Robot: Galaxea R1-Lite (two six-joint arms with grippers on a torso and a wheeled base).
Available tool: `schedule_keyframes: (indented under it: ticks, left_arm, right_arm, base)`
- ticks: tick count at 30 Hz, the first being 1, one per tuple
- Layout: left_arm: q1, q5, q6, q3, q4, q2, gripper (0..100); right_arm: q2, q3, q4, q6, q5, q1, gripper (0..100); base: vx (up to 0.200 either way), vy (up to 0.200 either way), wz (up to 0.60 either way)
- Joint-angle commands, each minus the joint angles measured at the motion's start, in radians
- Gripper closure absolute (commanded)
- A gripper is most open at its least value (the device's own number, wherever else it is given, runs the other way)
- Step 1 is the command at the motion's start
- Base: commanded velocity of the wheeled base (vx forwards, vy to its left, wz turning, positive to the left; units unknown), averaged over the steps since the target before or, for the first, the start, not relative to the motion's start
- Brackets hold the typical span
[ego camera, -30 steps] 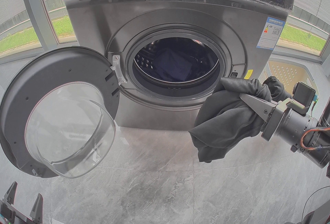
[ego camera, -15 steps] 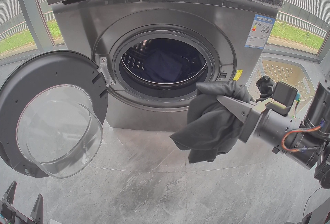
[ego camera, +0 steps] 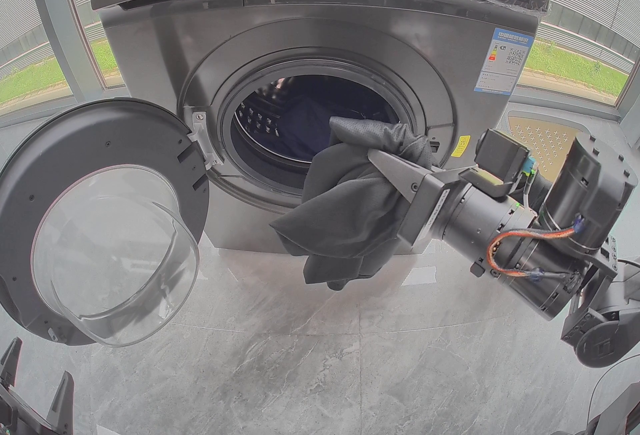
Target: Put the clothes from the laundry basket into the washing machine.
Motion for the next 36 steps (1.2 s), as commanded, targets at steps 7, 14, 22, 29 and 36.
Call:
schedule_keyframes:
  ticks: [7,14,22,29,36]
  left_arm:
    - [-0.022,-0.393,0.036,-0.095,-0.207,0.559,0]
    - [-0.179,-0.398,0.032,-0.103,-0.478,0.886,0]
    - [-0.315,-0.390,0.017,-0.136,-0.771,1.265,0]
    - [-0.377,-0.389,0.017,-0.155,-0.917,1.443,0]
    - [-0.395,-0.392,0.013,-0.247,-0.928,1.550,0]
  right_arm:
    - [0.141,-0.114,-0.026,0.039,-0.056,-0.032,100]
    - [0.164,-0.194,-0.034,0.070,-0.079,-0.026,100]
    - [0.164,-0.188,-0.035,0.072,-0.054,-0.014,100]
    - [0.164,-0.195,-0.055,0.070,-0.043,-0.003,100]
    - [0.161,-0.188,-0.055,0.069,-0.045,0.000,100]
  base:
    - [0.000,0.000,0.00]
    - [0.000,0.000,0.00]
    - [0.000,0.000,0.00]
    - [0.000,0.000,0.00]
    - [0.000,0.000,0.00]
